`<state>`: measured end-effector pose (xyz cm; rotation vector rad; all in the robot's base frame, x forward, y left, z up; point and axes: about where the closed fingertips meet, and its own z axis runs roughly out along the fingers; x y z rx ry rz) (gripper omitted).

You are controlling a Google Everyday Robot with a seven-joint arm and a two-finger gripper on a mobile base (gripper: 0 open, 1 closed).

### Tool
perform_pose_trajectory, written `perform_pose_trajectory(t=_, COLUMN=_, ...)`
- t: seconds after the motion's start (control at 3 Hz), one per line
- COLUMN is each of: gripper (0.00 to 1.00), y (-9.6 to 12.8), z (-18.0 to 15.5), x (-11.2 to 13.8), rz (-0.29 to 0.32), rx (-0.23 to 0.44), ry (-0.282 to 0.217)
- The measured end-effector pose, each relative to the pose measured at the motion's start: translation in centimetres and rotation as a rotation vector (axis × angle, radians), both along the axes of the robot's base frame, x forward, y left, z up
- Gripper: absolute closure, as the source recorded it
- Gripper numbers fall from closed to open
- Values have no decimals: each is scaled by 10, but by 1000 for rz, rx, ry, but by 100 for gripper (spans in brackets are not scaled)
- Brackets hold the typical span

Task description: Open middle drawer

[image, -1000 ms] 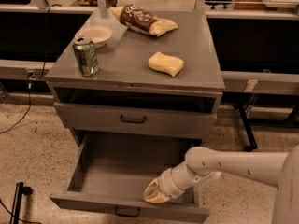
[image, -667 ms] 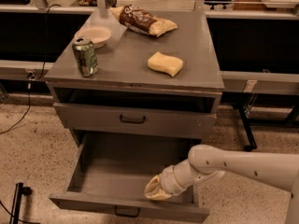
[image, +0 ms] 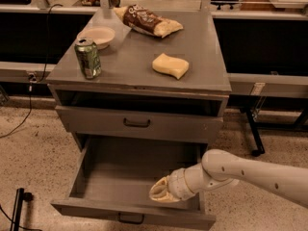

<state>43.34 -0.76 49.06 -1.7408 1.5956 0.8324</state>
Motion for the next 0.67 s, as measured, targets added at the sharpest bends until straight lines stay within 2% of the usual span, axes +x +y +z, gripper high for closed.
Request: perform_pose_trajectory(t=0.67, gripper=40, y=3, z=-1, x=-2, rz=6, rx=3, ry=3)
